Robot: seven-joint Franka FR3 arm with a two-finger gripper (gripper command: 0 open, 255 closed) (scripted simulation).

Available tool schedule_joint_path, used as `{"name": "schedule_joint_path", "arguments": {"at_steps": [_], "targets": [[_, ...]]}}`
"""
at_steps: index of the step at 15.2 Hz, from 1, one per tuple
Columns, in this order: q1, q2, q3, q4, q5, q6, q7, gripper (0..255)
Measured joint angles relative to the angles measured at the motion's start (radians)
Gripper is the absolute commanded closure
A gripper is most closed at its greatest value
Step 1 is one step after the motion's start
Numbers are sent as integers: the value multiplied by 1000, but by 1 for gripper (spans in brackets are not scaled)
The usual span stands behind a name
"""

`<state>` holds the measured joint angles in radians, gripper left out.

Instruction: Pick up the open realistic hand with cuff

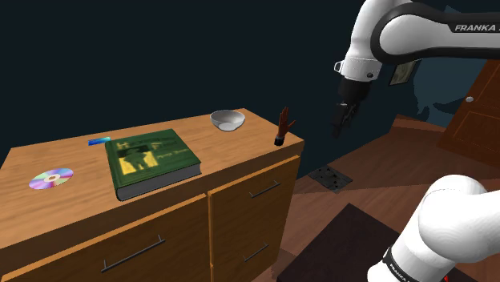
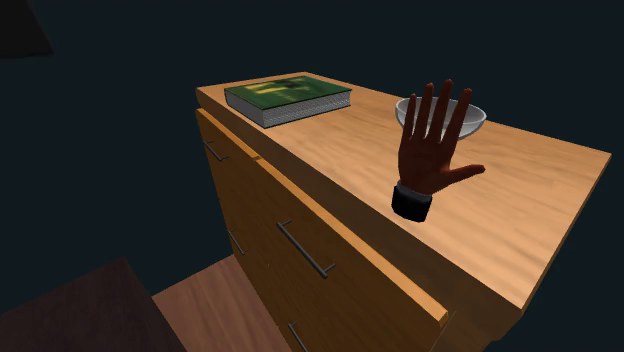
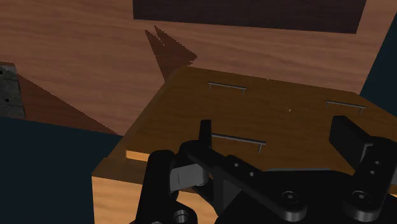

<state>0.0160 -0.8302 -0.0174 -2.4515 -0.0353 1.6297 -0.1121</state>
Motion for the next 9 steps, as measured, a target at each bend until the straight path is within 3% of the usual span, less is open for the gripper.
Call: {"name": "schedule_joint_path", "arguments": {"at_steps": [3, 9], "targets": [[5, 15, -29, -7, -19, 33, -53, 0], [30, 135, -188, 17, -96, 185, -331, 0]]}}
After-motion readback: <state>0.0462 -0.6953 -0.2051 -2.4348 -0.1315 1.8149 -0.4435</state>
